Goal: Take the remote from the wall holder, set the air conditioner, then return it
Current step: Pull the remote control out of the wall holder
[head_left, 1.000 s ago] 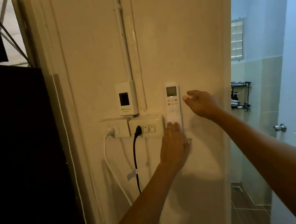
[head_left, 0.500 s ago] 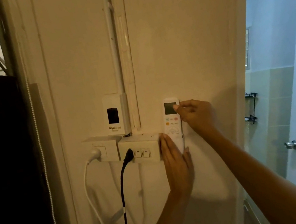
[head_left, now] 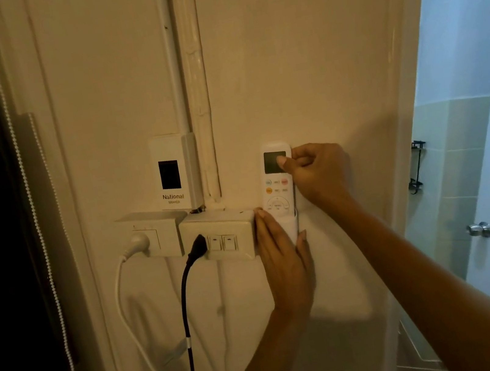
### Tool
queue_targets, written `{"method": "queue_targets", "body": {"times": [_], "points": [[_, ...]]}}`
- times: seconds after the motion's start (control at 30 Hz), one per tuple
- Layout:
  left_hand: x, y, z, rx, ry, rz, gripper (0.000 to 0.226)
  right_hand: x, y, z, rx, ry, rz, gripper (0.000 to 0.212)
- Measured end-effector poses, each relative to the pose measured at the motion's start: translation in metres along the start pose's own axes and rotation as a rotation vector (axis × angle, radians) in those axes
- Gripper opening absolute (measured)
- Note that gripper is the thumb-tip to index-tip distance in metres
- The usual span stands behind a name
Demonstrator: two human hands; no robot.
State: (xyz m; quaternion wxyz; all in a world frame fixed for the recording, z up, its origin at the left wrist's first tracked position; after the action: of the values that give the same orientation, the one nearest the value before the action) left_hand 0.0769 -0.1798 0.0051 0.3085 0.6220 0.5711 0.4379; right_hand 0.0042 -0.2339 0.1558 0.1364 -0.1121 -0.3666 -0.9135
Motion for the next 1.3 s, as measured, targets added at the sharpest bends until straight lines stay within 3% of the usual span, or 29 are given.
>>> {"method": "queue_targets", "body": {"times": [0.4, 0.6, 0.93, 1.23, 1.3], "points": [[0.006, 0.002, -0.006, 0.003, -0.012, -0.005, 0.079, 0.015, 0.023, 0.024, -0.012, -0.02, -0.011, 0.018], [0.01, 0.002, -0.008, -0.016, 0.003, 0.002, 0.072, 0.019, 0.023, 0.022, -0.047, 0.087, -0.02, 0.021], [0.011, 0.002, -0.008, -0.016, 0.043, 0.117, 0.066, 0.038, 0.024, 0.026, -0.064, 0.115, -0.029, 0.025], [0.043, 0.007, -0.011, 0.028, -0.237, 0.316, 0.07, 0.036, 0.011, 0.01, -0.157, 0.116, 0.076, 0.025], [0.059, 0.012, -0.016, 0.029, -0.282, 0.396, 0.055, 0.03, 0.005, 0.006, -0.195, 0.13, 0.141, 0.023]]}}
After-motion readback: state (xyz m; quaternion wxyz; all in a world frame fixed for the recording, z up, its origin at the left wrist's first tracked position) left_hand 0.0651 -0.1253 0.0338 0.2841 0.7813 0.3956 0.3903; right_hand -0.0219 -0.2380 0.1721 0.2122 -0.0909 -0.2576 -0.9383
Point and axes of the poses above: each hand's wrist, its own y-axis towards the middle knuckle, its own x-axis out of the back of the hand, z = x × y, the point moved 8 cm from there along y, towards the middle knuckle, and after that the axes turned 7 degrees about -x, right-handed, at the moved point
